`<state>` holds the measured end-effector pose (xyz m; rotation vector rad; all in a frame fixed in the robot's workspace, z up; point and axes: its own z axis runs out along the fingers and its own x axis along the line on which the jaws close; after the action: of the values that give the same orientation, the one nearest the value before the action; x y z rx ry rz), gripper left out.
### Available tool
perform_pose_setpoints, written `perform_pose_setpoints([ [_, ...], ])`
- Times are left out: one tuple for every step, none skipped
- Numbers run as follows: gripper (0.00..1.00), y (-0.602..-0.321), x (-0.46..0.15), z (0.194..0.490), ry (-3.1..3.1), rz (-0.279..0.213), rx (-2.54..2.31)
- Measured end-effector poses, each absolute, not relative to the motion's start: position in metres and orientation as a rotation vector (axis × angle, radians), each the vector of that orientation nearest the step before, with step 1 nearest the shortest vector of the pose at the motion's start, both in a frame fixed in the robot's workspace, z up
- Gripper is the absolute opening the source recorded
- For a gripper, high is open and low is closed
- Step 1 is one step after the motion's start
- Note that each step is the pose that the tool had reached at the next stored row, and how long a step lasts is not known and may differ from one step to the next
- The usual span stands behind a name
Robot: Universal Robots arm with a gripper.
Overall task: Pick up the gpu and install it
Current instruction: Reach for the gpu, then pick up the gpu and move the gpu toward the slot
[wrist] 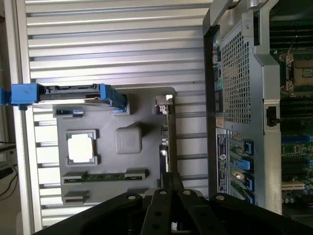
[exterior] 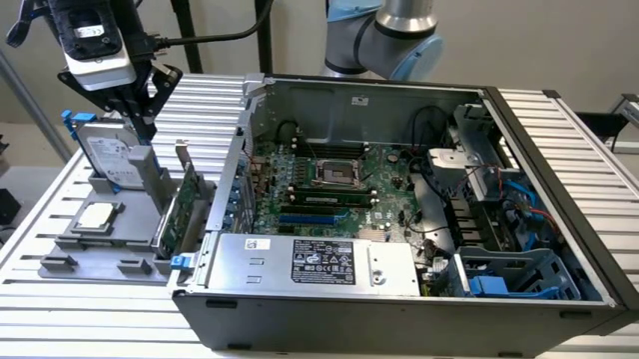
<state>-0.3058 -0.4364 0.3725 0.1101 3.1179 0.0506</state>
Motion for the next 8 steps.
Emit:
perform_pose_setpoints([
  [0.11,-0.4364,-0.3058,0.3725,3.118,0.051,0.11],
  [0.11,-0.4364,-0.3058,0.3725,3.118,0.051,0.11],
  [0.11,-0.4364,-0.3058,0.3724,3.118,0.051,0.11],
  [0.11,-0.4364,-0.3058,0.3724,3.118,0.051,0.11],
  [0.11,-0.4364,-0.3058,0.3724,3.118,0.051,0.11],
  [0.11,-0.4364,-0.3058,0.3724,3.118,0.051,0.11],
  [0.11,-0.4364,-0.3058,0.3724,3.118,0.051,0.11],
  [0.11,-0.4364,-0.3058,0.3724,3.118,0.051,0.11],
])
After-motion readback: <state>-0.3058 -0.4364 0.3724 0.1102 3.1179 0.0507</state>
